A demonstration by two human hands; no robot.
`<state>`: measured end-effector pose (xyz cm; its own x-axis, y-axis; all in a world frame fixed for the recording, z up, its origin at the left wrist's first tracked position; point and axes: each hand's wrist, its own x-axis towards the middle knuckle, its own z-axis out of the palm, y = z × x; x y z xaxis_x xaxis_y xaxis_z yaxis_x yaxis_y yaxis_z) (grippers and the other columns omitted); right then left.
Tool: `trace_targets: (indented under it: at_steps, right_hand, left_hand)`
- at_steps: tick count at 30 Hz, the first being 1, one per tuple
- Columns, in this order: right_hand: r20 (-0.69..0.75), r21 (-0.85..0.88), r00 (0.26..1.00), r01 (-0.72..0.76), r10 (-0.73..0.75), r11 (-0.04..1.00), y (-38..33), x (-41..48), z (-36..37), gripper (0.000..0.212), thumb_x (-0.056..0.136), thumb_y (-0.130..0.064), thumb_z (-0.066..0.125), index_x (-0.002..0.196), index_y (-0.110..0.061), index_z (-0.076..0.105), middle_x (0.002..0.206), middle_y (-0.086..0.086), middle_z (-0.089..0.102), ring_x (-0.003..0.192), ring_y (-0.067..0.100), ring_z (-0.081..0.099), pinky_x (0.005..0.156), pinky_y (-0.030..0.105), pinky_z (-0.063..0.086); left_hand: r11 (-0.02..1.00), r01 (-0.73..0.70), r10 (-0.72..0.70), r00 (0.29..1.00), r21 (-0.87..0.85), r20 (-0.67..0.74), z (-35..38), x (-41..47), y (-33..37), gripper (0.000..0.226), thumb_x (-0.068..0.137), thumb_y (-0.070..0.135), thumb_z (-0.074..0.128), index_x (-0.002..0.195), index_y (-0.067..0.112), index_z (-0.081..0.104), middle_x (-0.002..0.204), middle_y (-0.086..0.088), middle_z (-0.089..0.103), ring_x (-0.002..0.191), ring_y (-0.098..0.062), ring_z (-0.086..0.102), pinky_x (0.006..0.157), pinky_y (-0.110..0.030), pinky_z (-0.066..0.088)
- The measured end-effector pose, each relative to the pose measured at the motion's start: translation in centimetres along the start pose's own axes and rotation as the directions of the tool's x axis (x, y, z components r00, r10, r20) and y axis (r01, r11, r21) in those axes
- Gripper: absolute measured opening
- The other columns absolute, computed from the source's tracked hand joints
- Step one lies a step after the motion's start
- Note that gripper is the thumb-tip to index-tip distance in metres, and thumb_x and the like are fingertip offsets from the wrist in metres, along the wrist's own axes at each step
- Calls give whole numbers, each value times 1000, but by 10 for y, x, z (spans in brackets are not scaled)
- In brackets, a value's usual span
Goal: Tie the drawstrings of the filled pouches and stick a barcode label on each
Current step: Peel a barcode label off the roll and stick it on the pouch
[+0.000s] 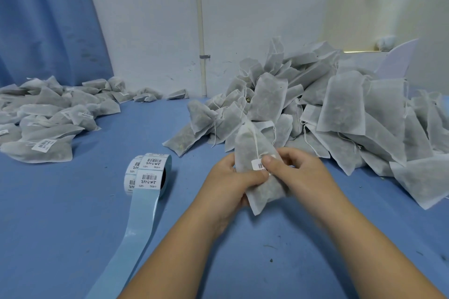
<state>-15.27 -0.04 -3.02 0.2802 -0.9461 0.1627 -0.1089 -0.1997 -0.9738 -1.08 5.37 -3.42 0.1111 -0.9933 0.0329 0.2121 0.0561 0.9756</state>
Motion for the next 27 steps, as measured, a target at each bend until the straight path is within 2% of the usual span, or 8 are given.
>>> trace_targets:
  at_steps: [2,7,11,14,16,19,23,27]
  right_hand:
    - [-1,43,1000,-11,11,999,0,-2,0,15,80,-34,76,87,-21,75,88,-1,74,83,19,72,74,36,58]
    - [-112,113,994,-6,18,994,-1,-2,0,18,82,-34,75,76,-17,75,75,2,74,65,13,65,62,31,51]
    - [-171,39,985,41,-34,998,-1,-2,1,19,84,-35,73,73,-19,75,72,0,73,67,17,66,68,41,55]
    - [-125,8,988,89,-88,996,0,-2,4,14,82,-35,74,73,-24,75,73,-3,73,68,13,65,65,33,54]
    - [-101,4,991,92,-91,996,0,-2,4,13,81,-35,75,73,-25,75,75,-3,73,66,10,63,60,27,51]
    - [-118,44,992,48,-43,998,-1,0,2,16,80,-36,77,70,-23,75,69,-3,71,58,6,61,52,22,45]
    - [-124,63,992,30,-22,998,-2,1,1,25,84,-39,72,69,-19,74,66,3,67,57,9,57,55,26,42]
    - [63,47,998,-7,4,999,-2,-5,6,6,84,-32,74,85,-26,74,78,-7,73,70,7,67,60,20,50]
  left_hand:
    - [999,-18,17,999,28,27,0,0,-1,42,73,6,66,115,5,65,111,-19,72,106,-37,68,99,-54,51]
    - [999,-26,24,996,21,86,-2,2,-4,47,72,2,66,118,9,64,112,-16,73,107,-33,69,96,-47,54]
    - [1000,6,-4,995,-19,100,-1,4,-5,37,79,3,63,115,11,66,108,-11,74,100,-27,72,81,-38,58]
    - [1000,7,-6,997,-6,71,1,2,-6,23,94,14,62,116,8,66,110,-11,74,103,-27,71,88,-40,58]
    - [999,-6,5,999,31,53,1,3,-8,30,89,12,68,118,7,64,111,-12,74,105,-28,70,95,-43,55]
    - [999,-8,4,997,52,80,-2,2,-9,44,75,8,70,118,7,64,111,-14,73,105,-29,70,92,-41,56]
    - [999,40,-40,997,15,60,1,1,-8,36,81,3,65,117,7,64,109,-14,74,104,-30,70,91,-40,56]
    - [999,51,-52,993,-17,-107,1,-1,-1,25,98,16,55,114,2,67,106,-18,74,102,-32,71,99,-49,52]
